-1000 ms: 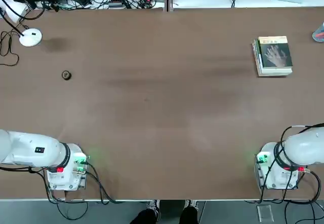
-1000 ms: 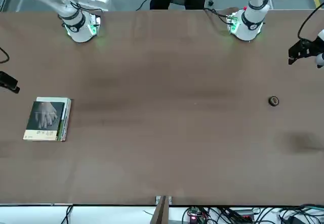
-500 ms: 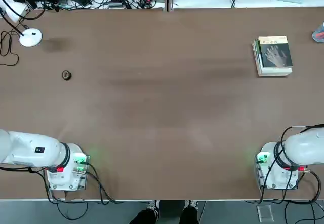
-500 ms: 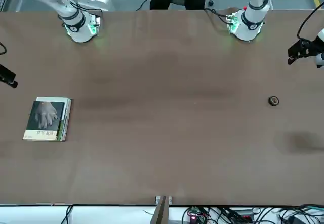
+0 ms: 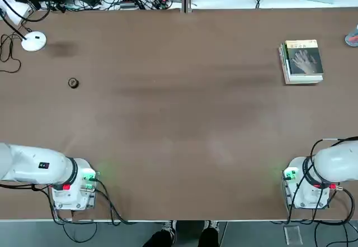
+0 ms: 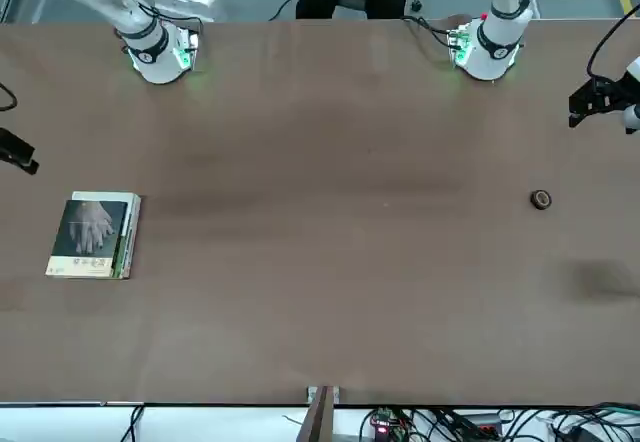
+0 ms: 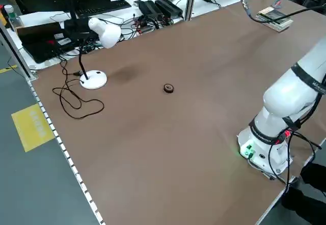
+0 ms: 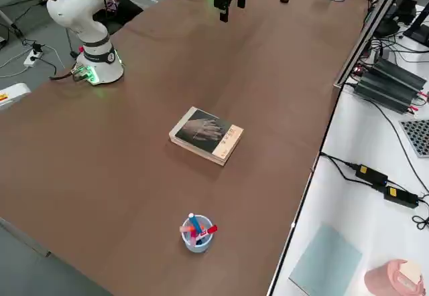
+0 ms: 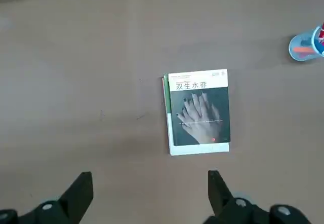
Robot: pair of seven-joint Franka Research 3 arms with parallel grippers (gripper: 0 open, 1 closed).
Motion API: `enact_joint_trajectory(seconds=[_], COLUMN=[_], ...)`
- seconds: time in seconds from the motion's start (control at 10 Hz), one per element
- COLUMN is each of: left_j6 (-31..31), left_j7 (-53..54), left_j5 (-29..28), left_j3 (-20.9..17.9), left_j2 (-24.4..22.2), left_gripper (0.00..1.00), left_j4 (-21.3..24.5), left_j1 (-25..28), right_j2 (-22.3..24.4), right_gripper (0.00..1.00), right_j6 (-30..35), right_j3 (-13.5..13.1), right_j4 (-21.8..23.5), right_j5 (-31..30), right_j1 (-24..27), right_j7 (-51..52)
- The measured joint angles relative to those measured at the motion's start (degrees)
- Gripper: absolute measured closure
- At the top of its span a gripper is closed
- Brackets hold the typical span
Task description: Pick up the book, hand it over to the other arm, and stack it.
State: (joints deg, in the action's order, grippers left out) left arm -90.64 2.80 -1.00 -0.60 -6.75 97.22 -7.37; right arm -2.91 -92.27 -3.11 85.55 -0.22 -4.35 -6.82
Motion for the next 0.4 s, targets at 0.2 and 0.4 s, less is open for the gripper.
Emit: enact_joint_trajectory(seconds=[0.2,0.4], left_j6=[0.0,0.0], left_j7=[0.0,0.0], left_j5=[0.0,0.0], left_j3=[0.0,0.0], left_j2=[0.0,0.0], left_gripper=[0.0,0.0], left_j4=[0.0,0.0], left_j1=[0.0,0.0], right_j2=[0.0,0.0], right_gripper=[0.0,0.0], right_j6=[0.0,0.0], right_j3=[0.19,0.31], right_j4=[0.0,0.02], right_j5=[-0.03,-0.04], right_j1=[0.0,-0.01], right_j7=[-0.31,-0.42])
